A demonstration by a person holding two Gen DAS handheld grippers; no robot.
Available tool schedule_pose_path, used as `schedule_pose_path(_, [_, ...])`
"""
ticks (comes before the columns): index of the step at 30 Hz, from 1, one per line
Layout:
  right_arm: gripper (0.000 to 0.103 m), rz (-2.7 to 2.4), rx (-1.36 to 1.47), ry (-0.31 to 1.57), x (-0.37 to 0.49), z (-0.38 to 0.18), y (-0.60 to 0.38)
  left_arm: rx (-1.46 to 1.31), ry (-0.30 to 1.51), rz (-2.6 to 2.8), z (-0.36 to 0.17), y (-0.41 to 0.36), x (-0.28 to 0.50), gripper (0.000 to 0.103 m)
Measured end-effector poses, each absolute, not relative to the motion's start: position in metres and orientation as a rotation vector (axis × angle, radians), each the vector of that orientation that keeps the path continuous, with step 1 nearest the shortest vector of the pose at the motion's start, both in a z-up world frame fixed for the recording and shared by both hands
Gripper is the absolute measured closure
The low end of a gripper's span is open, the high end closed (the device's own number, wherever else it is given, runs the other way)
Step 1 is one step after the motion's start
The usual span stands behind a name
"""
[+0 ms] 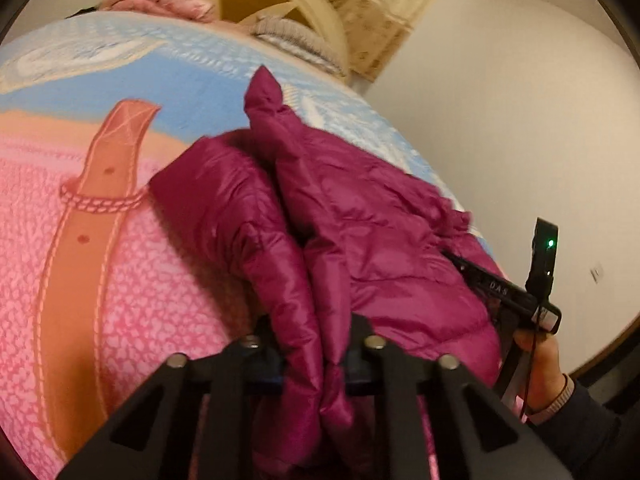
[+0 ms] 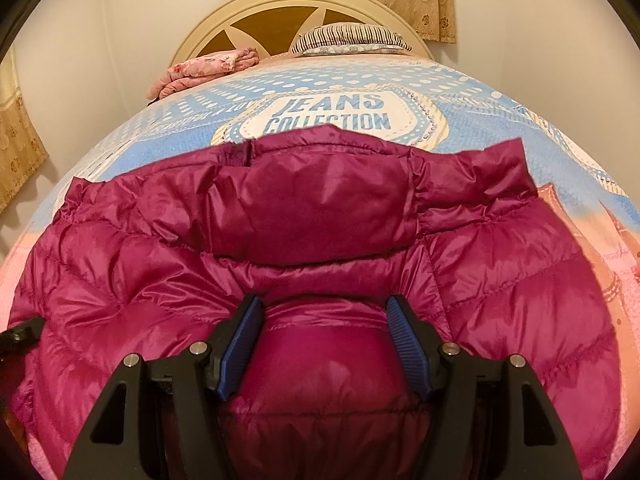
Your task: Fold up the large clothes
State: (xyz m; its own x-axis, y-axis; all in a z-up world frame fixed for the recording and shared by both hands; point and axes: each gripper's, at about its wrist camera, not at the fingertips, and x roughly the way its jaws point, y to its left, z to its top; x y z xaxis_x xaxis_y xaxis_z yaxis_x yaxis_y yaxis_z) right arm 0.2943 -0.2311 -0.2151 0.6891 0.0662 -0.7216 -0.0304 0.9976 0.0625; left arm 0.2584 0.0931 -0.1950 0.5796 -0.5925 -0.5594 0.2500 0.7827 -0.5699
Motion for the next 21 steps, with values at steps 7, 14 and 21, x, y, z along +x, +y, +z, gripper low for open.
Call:
schedule_pose_path(7, [0.03,0.155,-0.114,0.731,0.235,-0.191,-0.188,-0.526,0.793,-0.568,-0.188,0.098,0.227,0.089])
schedule_pose_path(14, [0.03,0.153,-0.16,0.816,0.235,-0.218,-0.181,-0.612,0.679,-0.654,-0.152,0.097,0.203,0.09])
schedule_pose_path(21, [0.03,0.282,0.002,0.78,0.199,-0.185,-0.211,-0.584,0.628,-0.676,-0.116,0.087,0.185,0.09])
